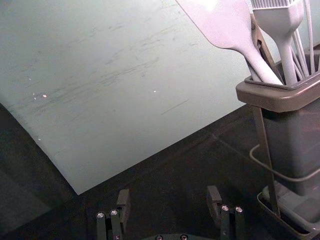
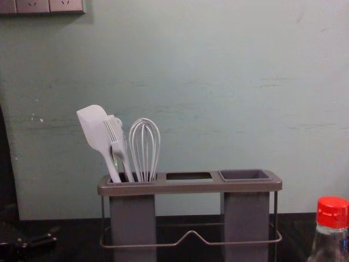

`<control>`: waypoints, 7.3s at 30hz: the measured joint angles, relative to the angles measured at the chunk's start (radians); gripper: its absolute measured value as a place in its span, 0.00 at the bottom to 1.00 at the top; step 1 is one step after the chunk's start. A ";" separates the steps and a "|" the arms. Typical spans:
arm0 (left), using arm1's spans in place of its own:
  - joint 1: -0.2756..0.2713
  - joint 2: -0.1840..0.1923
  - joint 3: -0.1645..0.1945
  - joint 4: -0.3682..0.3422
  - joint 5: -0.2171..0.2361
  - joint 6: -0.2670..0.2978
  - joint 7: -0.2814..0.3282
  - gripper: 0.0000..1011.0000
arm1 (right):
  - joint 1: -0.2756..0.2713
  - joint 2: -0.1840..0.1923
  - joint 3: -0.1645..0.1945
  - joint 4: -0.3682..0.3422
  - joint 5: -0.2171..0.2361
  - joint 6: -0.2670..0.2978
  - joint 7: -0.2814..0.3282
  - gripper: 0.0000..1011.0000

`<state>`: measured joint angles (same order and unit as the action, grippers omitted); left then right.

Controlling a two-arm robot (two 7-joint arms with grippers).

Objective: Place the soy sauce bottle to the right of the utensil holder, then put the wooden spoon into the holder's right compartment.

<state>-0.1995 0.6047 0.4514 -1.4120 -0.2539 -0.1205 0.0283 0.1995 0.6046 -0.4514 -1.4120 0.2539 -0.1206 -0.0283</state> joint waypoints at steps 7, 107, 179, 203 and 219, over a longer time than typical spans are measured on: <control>0.000 0.000 0.000 0.000 0.000 0.000 0.000 0.99 | 0.000 0.000 0.000 0.000 0.000 0.000 0.000 0.99; 0.000 0.000 0.000 0.000 0.000 0.000 0.000 0.99 | -0.276 -0.022 0.215 -0.346 0.228 0.070 0.443 0.98; 0.000 0.000 0.000 0.000 0.000 0.000 0.000 0.99 | -0.071 -0.184 0.265 -0.136 0.249 0.061 0.409 0.38; 0.000 0.000 0.000 0.000 0.000 0.000 0.000 0.99 | 0.013 -0.224 0.232 -0.028 0.220 0.055 0.416 0.38; 0.000 0.000 0.000 0.000 0.000 0.000 0.000 0.99 | 0.025 -0.236 0.228 -0.013 0.212 0.061 0.415 0.64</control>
<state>-0.1995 0.6047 0.4514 -1.4120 -0.2539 -0.1205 0.0283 0.2249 0.3684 -0.2232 -1.4252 0.4664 -0.0593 0.3869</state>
